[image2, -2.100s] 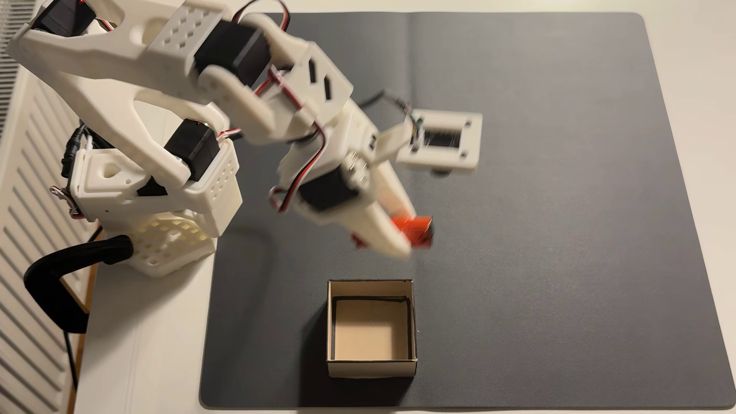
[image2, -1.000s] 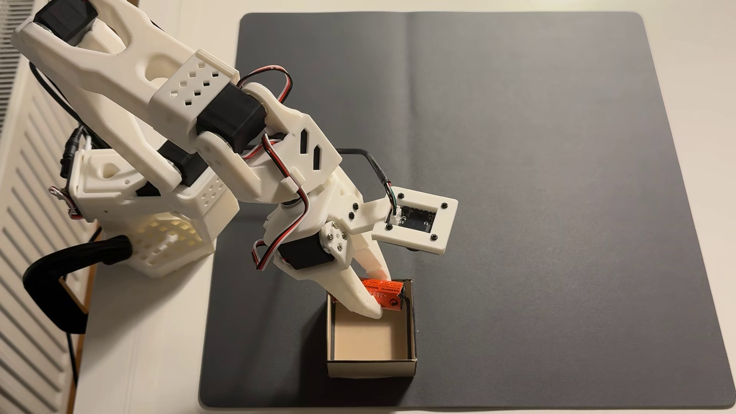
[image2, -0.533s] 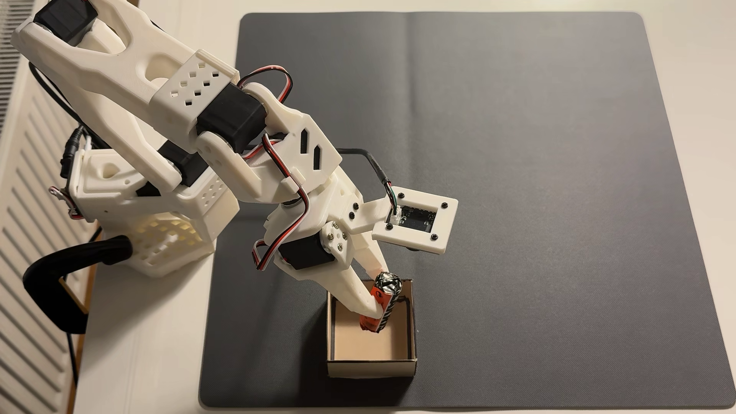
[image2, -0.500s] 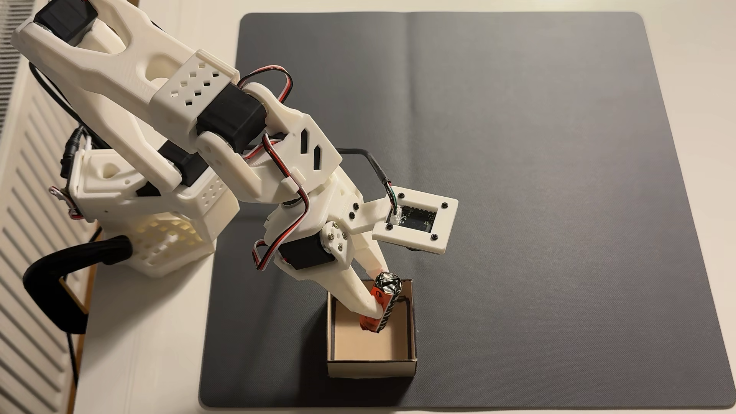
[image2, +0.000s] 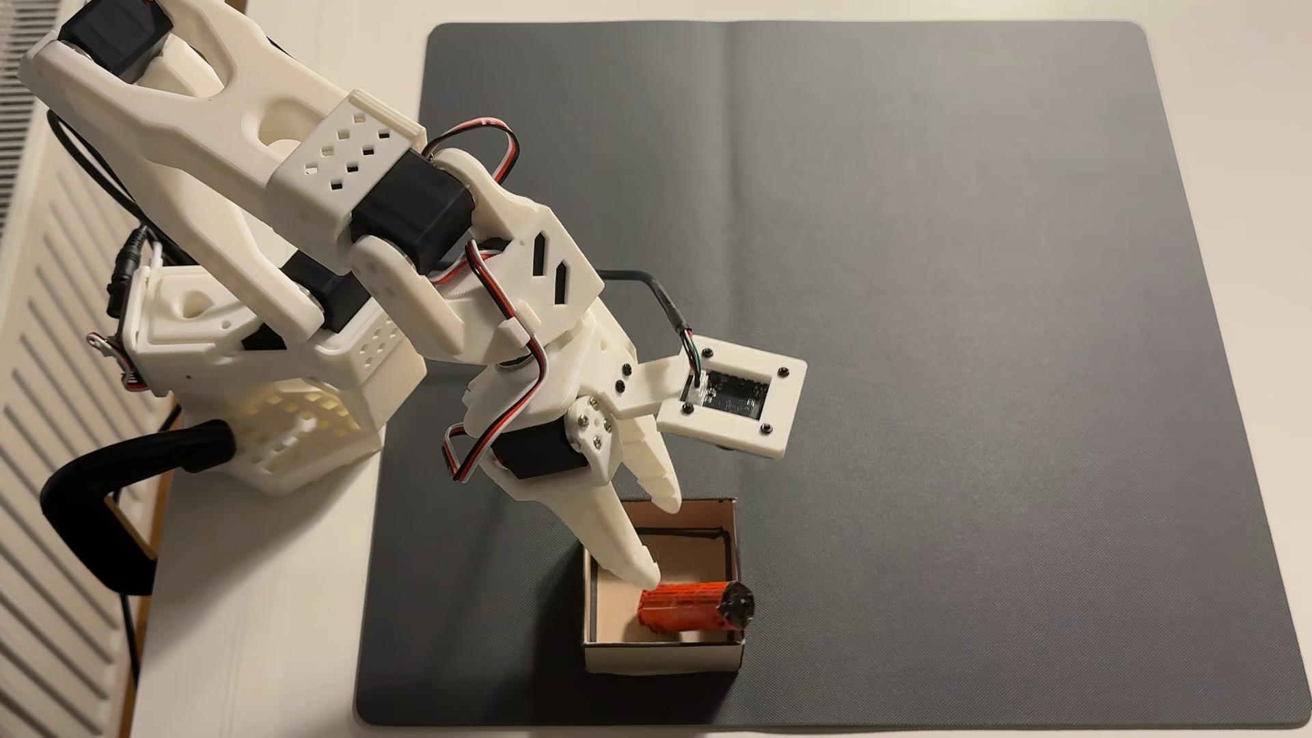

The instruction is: Pick the red object and place it in the box

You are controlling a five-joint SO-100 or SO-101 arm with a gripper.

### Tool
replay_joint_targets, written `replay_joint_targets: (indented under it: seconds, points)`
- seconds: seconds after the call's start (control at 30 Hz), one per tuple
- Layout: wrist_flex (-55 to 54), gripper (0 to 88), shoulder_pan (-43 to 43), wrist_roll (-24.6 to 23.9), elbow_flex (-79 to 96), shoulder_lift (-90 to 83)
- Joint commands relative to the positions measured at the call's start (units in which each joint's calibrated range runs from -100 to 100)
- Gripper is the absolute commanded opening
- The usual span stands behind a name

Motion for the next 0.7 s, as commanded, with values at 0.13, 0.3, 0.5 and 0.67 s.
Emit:
replay_joint_targets:
  seconds: [0.13, 0.3, 0.5, 0.67]
  points:
    - [0.2, 19.5, -3.4, -2.0, -1.2, -1.2]
    - [5.7, 11.7, -10.7, -7.6, -2.9, -6.1]
    - [9.6, 0.7, -17.9, -11.6, -0.4, -19.1]
    - [11.6, 0.8, -21.5, -12.1, 5.8, -30.0]
